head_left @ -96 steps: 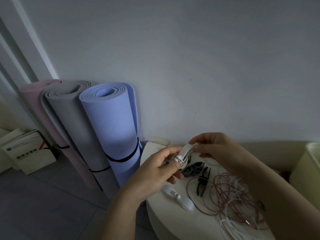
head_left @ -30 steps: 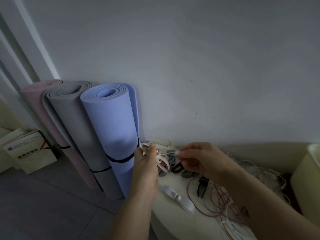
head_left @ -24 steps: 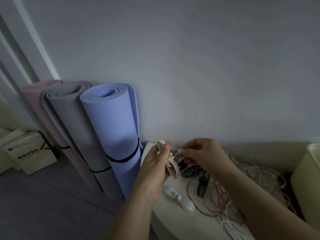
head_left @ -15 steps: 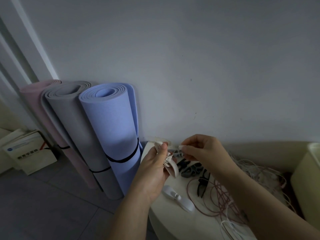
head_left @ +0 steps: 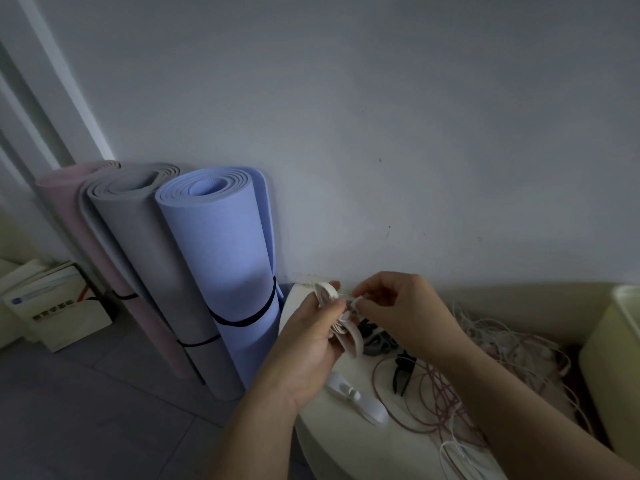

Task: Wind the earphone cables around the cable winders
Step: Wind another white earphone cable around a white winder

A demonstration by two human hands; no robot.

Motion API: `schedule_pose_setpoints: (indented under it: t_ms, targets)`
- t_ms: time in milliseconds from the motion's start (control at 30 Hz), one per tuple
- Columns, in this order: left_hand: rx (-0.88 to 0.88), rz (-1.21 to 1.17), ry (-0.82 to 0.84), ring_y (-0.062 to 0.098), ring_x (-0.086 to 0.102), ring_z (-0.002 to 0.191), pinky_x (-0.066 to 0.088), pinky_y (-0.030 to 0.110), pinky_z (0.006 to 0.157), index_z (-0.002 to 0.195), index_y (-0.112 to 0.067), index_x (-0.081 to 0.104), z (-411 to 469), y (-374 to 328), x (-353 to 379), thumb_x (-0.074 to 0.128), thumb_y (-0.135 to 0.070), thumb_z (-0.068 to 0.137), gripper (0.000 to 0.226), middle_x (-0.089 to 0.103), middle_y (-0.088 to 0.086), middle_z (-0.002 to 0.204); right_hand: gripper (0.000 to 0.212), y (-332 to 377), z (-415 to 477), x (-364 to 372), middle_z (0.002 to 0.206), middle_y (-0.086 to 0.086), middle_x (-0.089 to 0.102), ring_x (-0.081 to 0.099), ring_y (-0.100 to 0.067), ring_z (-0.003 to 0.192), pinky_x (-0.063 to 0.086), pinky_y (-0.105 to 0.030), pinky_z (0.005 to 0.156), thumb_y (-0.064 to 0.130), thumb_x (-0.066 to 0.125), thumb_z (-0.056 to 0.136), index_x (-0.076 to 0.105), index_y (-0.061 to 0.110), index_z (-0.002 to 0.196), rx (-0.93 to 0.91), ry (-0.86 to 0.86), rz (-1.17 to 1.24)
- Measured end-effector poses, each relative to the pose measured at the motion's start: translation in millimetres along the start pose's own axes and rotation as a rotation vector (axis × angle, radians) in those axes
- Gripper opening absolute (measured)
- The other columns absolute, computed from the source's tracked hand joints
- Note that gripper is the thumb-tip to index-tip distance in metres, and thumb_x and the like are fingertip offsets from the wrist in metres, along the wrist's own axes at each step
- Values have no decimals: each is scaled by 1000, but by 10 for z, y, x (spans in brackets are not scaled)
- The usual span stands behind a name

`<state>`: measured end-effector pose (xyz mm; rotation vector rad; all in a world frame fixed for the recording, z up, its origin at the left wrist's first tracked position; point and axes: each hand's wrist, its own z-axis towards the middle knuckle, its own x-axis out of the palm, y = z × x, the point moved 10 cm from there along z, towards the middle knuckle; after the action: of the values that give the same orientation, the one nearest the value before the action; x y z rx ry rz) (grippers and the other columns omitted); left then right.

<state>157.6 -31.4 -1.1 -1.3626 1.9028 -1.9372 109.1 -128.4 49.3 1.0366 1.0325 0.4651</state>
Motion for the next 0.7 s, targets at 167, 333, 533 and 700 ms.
schedule_pose_setpoints:
  t_ms: [167, 333, 533, 700]
  targets:
    - [-10, -122, 89, 18, 61, 84, 47, 29, 72, 113, -9, 55, -8, -70, 48, 37, 2, 89, 32, 63, 9, 92, 12, 105, -25, 19, 83, 2, 71, 67, -2, 73, 52, -13, 68, 5, 66, 86, 70, 15, 89, -95, 22, 104]
    - [41, -69, 141, 12, 66, 78, 52, 25, 65, 110, -6, 57, -21, -135, 94, 40, 3, 89, 28, 66, 6, 87, 19, 250, -61, 54, 89, -2, 71, 69, -10, 81, 55, -21, 76, 0, 66, 85, 70, 19, 87, -194, 64, 175]
    - [55, -64, 45, 19, 67, 106, 55, 27, 79, 135, -9, 50, -33, -146, -29, 50, -6, 92, 43, 70, 11, 114, 14, 285, -60, -1, 88, 1, 72, 69, -7, 78, 54, -17, 73, 6, 67, 85, 70, 11, 98, -221, 24, 189]
    - [94, -41, -66, 21, 70, 100, 57, 26, 75, 130, -12, 53, -62, -180, -109, 53, -7, 93, 37, 73, 10, 107, 10, 289, -62, -8, 83, -1, 72, 70, -10, 74, 56, -21, 73, 6, 67, 85, 69, 10, 94, -224, 29, 196]
